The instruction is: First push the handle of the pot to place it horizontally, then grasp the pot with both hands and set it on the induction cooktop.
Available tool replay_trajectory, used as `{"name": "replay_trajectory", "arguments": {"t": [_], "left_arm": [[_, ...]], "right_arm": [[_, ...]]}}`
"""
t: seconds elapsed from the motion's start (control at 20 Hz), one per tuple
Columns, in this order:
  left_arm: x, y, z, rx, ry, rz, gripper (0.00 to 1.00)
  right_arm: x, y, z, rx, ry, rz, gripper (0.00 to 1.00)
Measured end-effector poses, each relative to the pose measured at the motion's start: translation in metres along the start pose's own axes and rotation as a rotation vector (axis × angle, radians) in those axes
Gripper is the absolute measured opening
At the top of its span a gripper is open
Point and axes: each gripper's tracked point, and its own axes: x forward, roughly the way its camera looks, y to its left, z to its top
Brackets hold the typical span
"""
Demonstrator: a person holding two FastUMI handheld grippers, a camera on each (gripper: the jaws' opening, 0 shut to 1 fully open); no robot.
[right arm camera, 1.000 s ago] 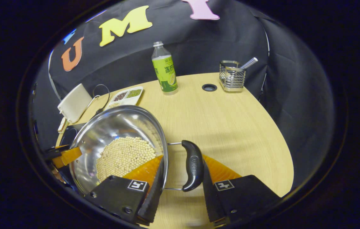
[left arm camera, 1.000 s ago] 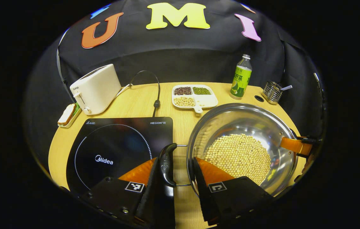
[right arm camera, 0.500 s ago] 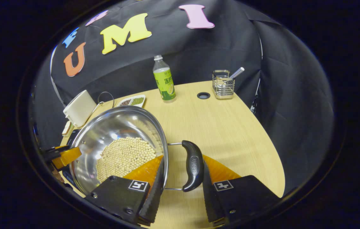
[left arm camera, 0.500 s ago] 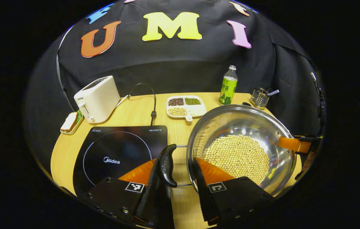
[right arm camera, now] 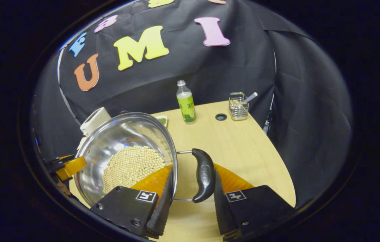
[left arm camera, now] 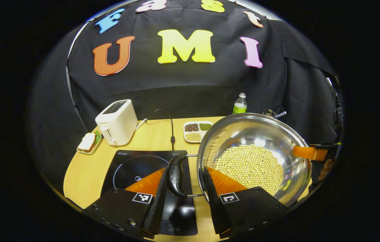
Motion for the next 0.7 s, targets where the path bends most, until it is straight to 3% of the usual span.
{"name": "replay_trajectory", "arguments": {"t": [0.4,0.7], "left_arm": [[-0.039,0.064,0.031,-0.025,-0.055,0.047,0.57],[-0.045,0.122,0.033,-0.061,-0.058,0.094,0.57]], "right_arm": [[-0.024,0.08,0.023,-0.026,-0.033,0.041,0.6],[-0.012,0.142,0.025,-0.05,-0.025,0.075,0.6]]}}
